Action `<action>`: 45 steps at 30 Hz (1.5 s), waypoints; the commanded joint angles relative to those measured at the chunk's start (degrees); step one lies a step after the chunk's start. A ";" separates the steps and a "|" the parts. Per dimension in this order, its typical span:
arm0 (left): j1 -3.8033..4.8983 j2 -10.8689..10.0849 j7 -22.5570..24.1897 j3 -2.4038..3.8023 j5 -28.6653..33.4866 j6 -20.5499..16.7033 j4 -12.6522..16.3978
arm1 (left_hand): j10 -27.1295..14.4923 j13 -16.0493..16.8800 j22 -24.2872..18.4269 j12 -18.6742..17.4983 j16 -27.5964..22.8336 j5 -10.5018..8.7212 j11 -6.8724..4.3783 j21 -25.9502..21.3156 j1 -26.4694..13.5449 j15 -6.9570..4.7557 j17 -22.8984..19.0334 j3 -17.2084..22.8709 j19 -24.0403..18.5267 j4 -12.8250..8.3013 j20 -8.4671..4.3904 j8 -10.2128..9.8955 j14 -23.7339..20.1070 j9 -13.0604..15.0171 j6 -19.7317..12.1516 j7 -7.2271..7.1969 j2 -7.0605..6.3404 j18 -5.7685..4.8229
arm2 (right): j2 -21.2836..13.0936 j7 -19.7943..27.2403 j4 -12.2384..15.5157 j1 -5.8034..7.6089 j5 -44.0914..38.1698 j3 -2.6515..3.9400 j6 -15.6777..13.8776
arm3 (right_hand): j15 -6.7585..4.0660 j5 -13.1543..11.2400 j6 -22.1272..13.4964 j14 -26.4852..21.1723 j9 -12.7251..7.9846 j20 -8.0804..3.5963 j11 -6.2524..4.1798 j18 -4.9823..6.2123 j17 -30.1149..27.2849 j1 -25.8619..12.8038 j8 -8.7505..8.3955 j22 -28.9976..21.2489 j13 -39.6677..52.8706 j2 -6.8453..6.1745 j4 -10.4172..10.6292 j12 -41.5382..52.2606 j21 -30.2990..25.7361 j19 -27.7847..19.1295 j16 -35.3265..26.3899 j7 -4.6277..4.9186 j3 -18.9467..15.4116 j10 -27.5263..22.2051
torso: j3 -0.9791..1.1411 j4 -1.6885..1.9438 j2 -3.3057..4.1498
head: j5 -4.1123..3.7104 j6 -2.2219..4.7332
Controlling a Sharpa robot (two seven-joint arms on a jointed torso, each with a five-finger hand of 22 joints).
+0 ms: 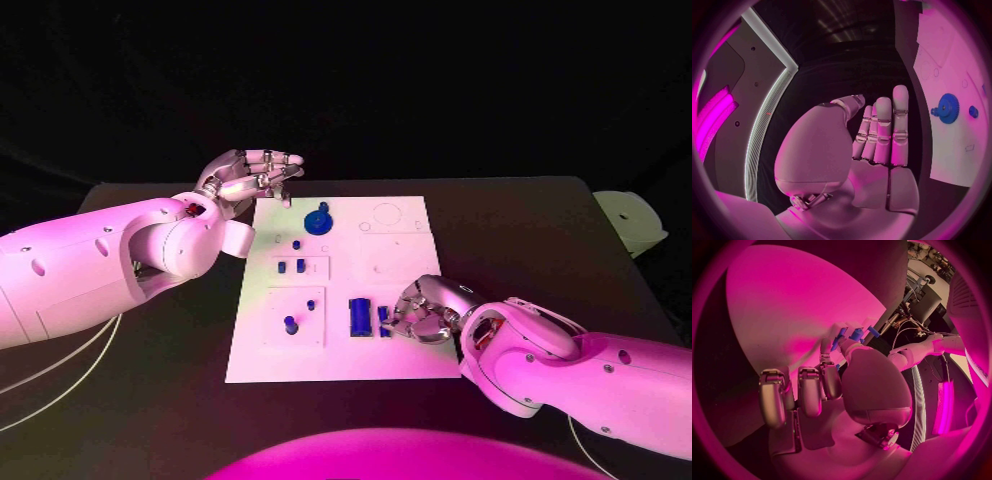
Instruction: Assemble the parts on the task board
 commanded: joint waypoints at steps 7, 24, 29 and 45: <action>0.03 0.06 0.34 0.04 0.21 0.79 0.10 | -0.36 0.08 -0.07 0.21 0.29 0.18 -0.06 -0.35 -0.63 0.07 -0.06 0.23 -0.11 -0.03 0.44 0.40 -0.51 -0.02 -0.37 0.09 0.14 0.89 | -1.38 2.20 1.09 -0.12 -2.27 -0.02 -3.77 | -0.34 2.90 0.08 4.79 -0.28 -0.27 0.08 -0.39 9.02 -0.76 -0.53 15.09 7.32 -0.14 1.98 -0.17 0.25 5.99 -0.03 0.37 -1.46 1.28 | -0.05 -0.05 -0.05 | 0.09 0.19; -1.57 1.59 3.59 -0.05 2.44 0.85 -2.50 | -0.44 -0.25 -3.17 1.45 -5.10 -0.24 -0.19 -6.00 -4.13 0.57 -3.34 -1.84 -4.34 1.67 1.19 1.69 -6.29 0.19 -0.62 -0.41 -0.57 0.81 | -2.50 37.69 -7.62 6.97 35.56 0.19 -8.40 | 4.24 3.84 -10.22 -11.17 -3.29 3.76 5.08 9.37 -30.02 6.76 -8.13 -6.51 -22.18 0.77 1.24 -45.42 -57.16 -15.88 -29.61 6.04 -1.67 -21.82 | -0.99 -0.52 -2.65 | -0.12 4.91; -2.71 3.55 5.99 -0.05 4.36 0.23 -5.79 | 2.06 -2.87 -8.92 -2.51 -16.20 -0.35 0.05 -14.86 -3.87 1.16 -8.62 -3.44 -6.28 2.44 2.26 2.34 -8.34 0.13 -1.71 -0.48 -0.24 0.71 | 1.46 46.12 -18.36 8.68 50.73 0.60 -2.87 | 6.85 2.34 -11.63 -21.47 -6.30 6.40 7.28 9.91 -40.34 11.36 -10.53 -19.24 -37.27 0.40 0.87 -58.53 -73.68 -22.16 -47.64 7.46 3.12 -27.02 | -1.59 -0.58 -4.24 | 0.26 7.12; -5.12 9.21 10.58 0.05 9.49 -1.40 -15.64 | 3.94 -5.46 -29.18 -24.78 -50.43 -0.38 1.84 -44.53 -2.01 7.08 -17.72 -7.59 -12.59 4.10 9.42 -1.17 -16.55 -2.33 -2.50 -1.55 0.80 0.48 | 12.46 53.69 -39.74 9.59 66.90 1.69 6.68 | 11.85 1.11 -9.73 -26.56 -13.81 11.84 10.71 10.02 -57.35 8.40 -16.20 -48.97 -68.09 1.31 -3.18 -73.55 -86.27 -28.51 -76.05 8.72 6.00 -23.00 | -0.93 -0.55 -6.71 | 0.73 12.63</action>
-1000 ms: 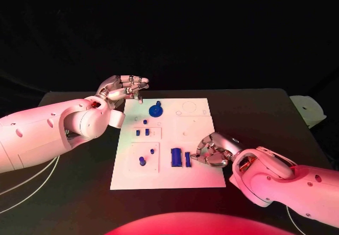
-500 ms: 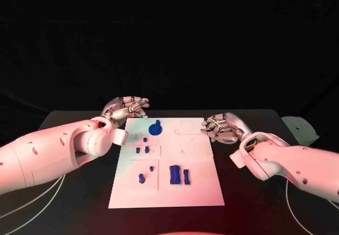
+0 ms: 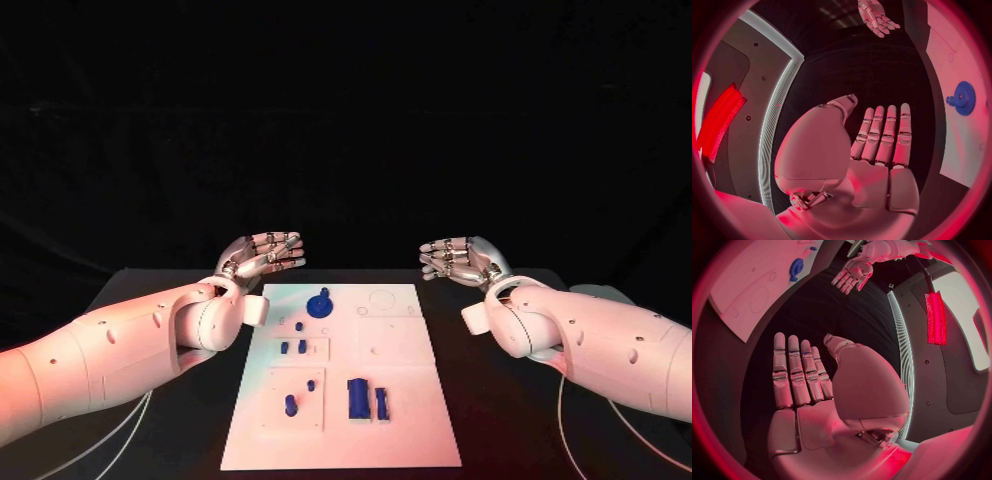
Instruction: Assemble the parts on the task board
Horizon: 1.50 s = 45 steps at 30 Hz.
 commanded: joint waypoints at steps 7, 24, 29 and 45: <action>-1.06 2.09 4.06 0.17 3.50 -2.25 -3.12 | 0.50 0.07 -0.59 -1.14 -1.23 -0.04 -0.11 -1.02 1.07 -0.27 -0.39 -0.52 0.96 -0.21 -0.13 -0.37 0.92 -0.36 1.01 0.01 0.22 0.54 | 2.80 4.06 -4.74 -0.15 7.12 0.11 5.90 | 1.68 -0.29 -0.26 0.03 -2.85 2.21 1.48 0.74 -3.89 -1.92 -1.65 -10.98 -4.60 1.03 -1.38 -0.30 -0.20 -7.90 -4.38 0.30 -1.41 -1.54 | 0.91 0.62 -0.84 | 0.19 1.72; -2.86 -0.21 1.76 1.39 -0.79 -18.07 10.17 | -53.61 -3.60 -4.34 -6.57 -16.74 -11.50 -9.64 -4.88 -80.15 -9.85 -9.05 -23.71 -49.05 -12.58 -16.69 -17.57 -46.04 -12.54 -44.43 -9.70 11.38 -9.72 | -2.80 6.10 12.53 -4.12 13.50 3.72 -11.66 | -6.65 -6.62 -50.52 -57.52 -24.90 -12.91 -8.53 -9.75 -18.56 -77.88 -7.30 -28.47 -8.21 9.12 -11.55 -3.85 -3.63 -56.98 -12.56 -10.70 -24.96 -61.18 | 1.42 4.24 -2.54 | -2.26 1.91; -3.69 -0.93 1.80 1.91 -1.82 -25.04 15.36 | -53.61 -3.60 -4.34 -6.57 -16.74 -11.50 -9.64 -4.88 -80.15 -9.85 -9.05 -23.71 -49.05 -12.58 -16.69 -17.57 -46.04 -12.54 -44.43 -9.70 11.38 -9.72 | -4.69 7.59 18.50 -5.56 16.75 5.02 -16.80 | -6.65 -6.62 -50.52 -57.52 -24.90 -12.91 -8.53 -9.75 -18.56 -77.88 -7.30 -28.47 -8.21 9.12 -11.55 -3.85 -3.63 -56.98 -12.56 -10.70 -24.96 -61.18 | 1.42 4.24 -2.54 | -2.26 1.91; -4.30 -1.45 1.82 2.29 -2.57 -30.08 19.11 | -53.61 -3.60 -4.34 -6.57 -16.74 -11.50 -9.64 -4.88 -80.15 -9.85 -9.05 -23.71 -49.05 -12.58 -16.69 -17.57 -46.04 -12.54 -44.43 -9.70 11.38 -9.72 | -5.75 8.42 21.86 -6.37 18.58 5.75 -19.69 | -6.65 -6.62 -50.52 -57.52 -24.90 -12.91 -8.53 -9.75 -18.56 -77.88 -7.30 -28.47 -8.21 9.12 -11.55 -3.85 -3.63 -56.98 -12.56 -10.70 -24.96 -61.18 | 1.42 4.24 -2.54 | -2.26 1.91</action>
